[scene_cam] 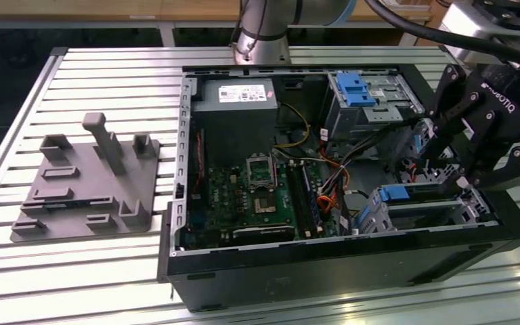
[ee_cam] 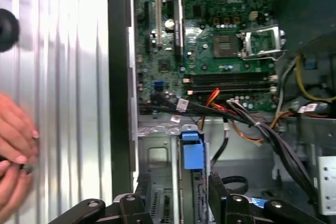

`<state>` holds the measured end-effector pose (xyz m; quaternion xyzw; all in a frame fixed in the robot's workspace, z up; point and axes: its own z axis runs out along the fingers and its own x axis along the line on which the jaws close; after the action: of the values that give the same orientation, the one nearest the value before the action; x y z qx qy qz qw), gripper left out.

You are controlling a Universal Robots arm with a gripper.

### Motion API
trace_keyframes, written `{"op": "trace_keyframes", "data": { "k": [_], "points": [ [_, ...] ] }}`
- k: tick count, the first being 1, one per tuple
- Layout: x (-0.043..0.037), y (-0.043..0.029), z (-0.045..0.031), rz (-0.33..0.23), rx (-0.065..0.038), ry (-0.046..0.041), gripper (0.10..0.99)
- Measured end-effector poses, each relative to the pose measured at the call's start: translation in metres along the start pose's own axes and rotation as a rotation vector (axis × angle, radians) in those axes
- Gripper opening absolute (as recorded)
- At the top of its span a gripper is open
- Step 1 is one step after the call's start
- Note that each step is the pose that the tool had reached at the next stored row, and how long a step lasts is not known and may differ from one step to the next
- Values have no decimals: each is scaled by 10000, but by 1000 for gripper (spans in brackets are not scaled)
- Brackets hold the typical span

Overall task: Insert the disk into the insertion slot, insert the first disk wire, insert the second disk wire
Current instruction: 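Insert the first disk wire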

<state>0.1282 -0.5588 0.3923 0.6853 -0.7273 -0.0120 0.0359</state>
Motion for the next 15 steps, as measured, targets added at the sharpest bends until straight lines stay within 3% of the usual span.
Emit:
{"op": "trace_keyframes", "data": {
  "k": [3,5,9,15],
  "points": [
    [-50,-9,2,36,14,529,557],
    [-101,-19,-1,49,22,711,557],
    [-214,-60,-4,58,28,841,557],
    [-272,-207,-1,55,3,859,557]
  ]
}}
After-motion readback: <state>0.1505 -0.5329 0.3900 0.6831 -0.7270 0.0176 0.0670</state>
